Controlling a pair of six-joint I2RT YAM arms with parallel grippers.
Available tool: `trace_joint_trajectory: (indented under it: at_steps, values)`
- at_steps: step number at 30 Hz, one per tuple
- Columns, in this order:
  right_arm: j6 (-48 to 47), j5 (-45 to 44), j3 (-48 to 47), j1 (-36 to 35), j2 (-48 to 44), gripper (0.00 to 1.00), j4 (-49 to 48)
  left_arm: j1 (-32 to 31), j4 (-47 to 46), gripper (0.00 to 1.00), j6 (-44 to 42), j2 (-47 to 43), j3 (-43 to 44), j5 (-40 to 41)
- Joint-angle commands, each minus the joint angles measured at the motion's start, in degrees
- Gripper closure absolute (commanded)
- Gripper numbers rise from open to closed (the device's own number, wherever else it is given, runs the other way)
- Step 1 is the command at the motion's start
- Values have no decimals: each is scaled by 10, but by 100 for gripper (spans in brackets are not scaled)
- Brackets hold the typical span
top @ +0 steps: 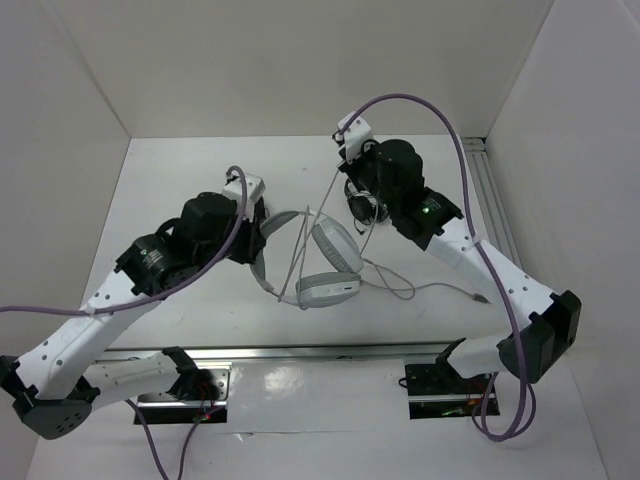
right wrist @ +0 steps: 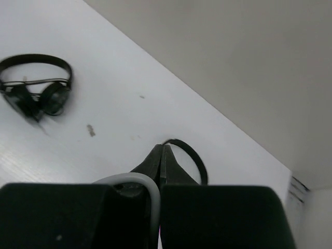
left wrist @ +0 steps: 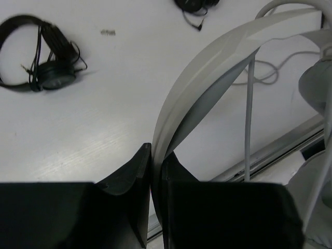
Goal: Wrap the headphones
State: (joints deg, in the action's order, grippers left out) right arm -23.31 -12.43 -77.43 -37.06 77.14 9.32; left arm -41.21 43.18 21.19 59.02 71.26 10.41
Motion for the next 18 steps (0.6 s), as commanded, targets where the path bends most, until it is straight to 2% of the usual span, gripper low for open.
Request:
trace_joint_trajectory:
  at_steps: [1, 2, 3, 5, 6, 9, 10, 12, 13, 15, 16, 18]
  values:
    - [49, 146, -46, 70, 20, 100, -52, -22, 80, 100, -57, -29, 80, -74]
    - [91, 251, -46, 88, 26, 100, -52, -22, 80, 100, -51, -29, 105, -62]
    - [114, 306, -41, 122, 31, 100, -59, -22, 80, 100, -51, -35, 133, -57]
    - [190, 392, -3, 132, 37, 100, -102, -22, 72, 100, -51, -27, 225, -50]
    - [221, 392, 20, 132, 37, 100, -168, -22, 52, 100, -51, -22, 276, -44]
    - [325, 360, 124, 83, 32, 100, -269, -22, 23, 100, -38, 19, 343, -14]
    - [347, 360, 144, 74, 39, 100, -335, -22, 23, 100, -32, 35, 396, 8]
    - [423, 419, 198, 56, 56, 97, -419, -22, 23, 100, -14, 71, 450, 26]
    - [453, 437, 214, 48, 82, 96, -513, -22, 23, 100, -4, 103, 499, 56]
    - [505, 459, 235, 30, 110, 95, -562, -22, 23, 100, 24, 131, 544, 93]
    - [511, 459, 242, 4, 130, 91, -582, -22, 23, 100, 32, 156, 583, 141]
    - [506, 429, 271, -21, 130, 91, -593, -22, 23, 100, 46, 177, 613, 205]
